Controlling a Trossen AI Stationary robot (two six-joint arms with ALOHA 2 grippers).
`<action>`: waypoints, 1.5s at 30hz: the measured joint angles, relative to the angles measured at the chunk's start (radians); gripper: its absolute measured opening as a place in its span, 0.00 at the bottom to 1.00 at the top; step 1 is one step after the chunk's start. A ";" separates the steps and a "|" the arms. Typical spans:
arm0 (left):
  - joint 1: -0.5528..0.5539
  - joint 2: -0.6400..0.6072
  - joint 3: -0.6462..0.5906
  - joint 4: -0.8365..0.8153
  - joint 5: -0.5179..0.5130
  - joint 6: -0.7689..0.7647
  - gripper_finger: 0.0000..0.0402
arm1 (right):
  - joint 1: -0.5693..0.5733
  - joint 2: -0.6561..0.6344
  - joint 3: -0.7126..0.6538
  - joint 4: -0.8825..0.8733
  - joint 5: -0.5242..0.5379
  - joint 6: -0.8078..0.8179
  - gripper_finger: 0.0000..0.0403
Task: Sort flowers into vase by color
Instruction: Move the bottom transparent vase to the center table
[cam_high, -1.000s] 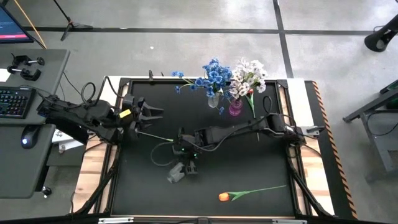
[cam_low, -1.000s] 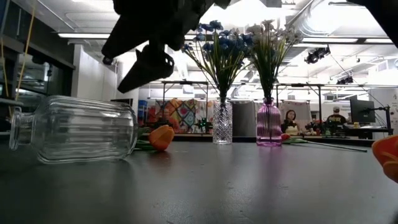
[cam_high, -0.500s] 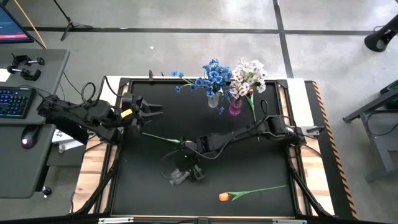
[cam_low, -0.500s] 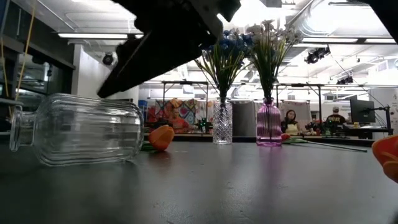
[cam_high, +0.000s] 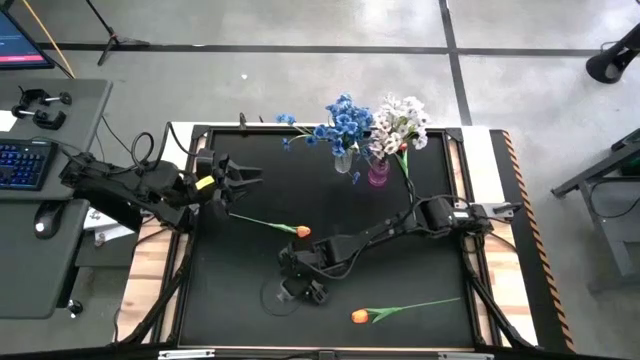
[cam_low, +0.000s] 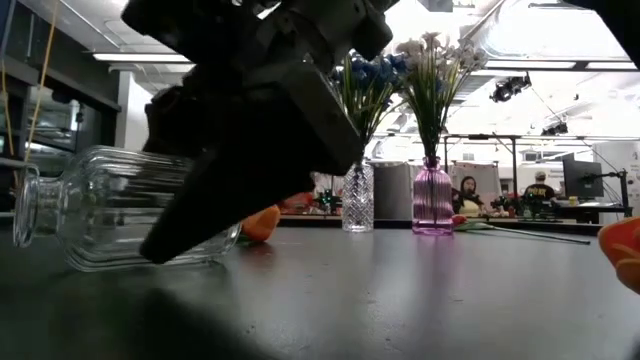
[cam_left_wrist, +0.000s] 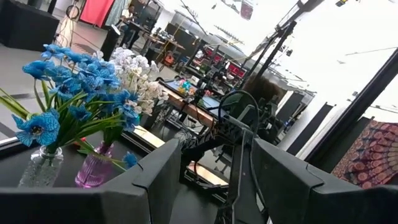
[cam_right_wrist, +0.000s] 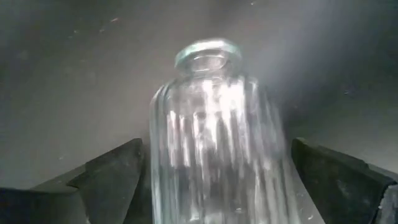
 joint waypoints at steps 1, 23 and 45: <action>0.000 0.000 0.000 -0.001 0.000 0.000 0.46 | 0.005 0.000 0.000 0.004 0.016 0.010 0.98; 0.000 -0.004 0.000 -0.147 0.064 0.000 0.46 | -0.016 -0.028 0.158 -0.406 0.092 0.241 0.52; -0.356 -0.073 -0.103 -0.557 0.100 -0.339 0.41 | -0.137 -0.094 0.163 -0.551 -0.207 0.388 0.20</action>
